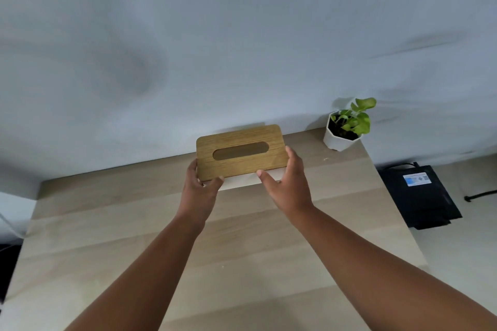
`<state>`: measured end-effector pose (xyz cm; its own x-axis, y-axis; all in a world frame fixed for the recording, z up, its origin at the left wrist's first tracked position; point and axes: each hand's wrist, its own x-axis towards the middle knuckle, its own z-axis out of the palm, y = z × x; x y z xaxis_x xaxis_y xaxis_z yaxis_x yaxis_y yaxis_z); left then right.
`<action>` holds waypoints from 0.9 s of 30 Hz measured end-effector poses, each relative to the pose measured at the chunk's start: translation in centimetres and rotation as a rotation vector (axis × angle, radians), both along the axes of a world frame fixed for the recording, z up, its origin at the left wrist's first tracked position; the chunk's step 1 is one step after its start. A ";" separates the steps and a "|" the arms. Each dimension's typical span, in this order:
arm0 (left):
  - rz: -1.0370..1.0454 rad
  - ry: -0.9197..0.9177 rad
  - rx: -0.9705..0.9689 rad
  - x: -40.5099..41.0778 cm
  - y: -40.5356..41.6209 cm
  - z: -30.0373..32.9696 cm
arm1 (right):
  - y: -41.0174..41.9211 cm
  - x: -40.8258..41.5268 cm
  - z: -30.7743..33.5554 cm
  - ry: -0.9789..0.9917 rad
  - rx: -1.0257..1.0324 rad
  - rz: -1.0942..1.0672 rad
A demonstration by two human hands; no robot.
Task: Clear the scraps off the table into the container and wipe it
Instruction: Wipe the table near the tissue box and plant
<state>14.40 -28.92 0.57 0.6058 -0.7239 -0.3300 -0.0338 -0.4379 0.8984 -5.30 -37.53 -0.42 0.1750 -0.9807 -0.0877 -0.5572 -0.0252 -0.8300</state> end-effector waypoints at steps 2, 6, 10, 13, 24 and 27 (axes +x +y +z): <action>-0.001 -0.002 -0.005 1.7 1.4 0.3 | 1.2 1.8 0.1 0.005 -0.008 0.008; 0.019 -0.023 -0.005 5.7 4.2 0.4 | 3.7 6.1 0.1 0.016 -0.001 0.029; 0.047 -0.032 0.010 9.8 6.4 0.0 | 5.7 10.3 -0.3 0.026 0.003 0.066; 0.056 -0.052 0.023 12.4 7.4 -0.2 | 6.7 12.8 -0.5 0.031 0.018 0.069; 0.040 -0.008 0.029 18.0 7.9 -1.9 | 7.4 17.9 -1.6 0.053 0.021 0.047; 0.039 -0.005 0.021 18.5 7.6 -2.2 | 7.2 18.4 -1.9 0.062 0.024 0.050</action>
<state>32.92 -21.29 -1.59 0.6350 -0.6929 -0.3415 -0.0210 -0.4575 0.8890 13.13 -30.30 -2.30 0.2170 -0.9684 -0.1228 -0.6062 -0.0351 -0.7946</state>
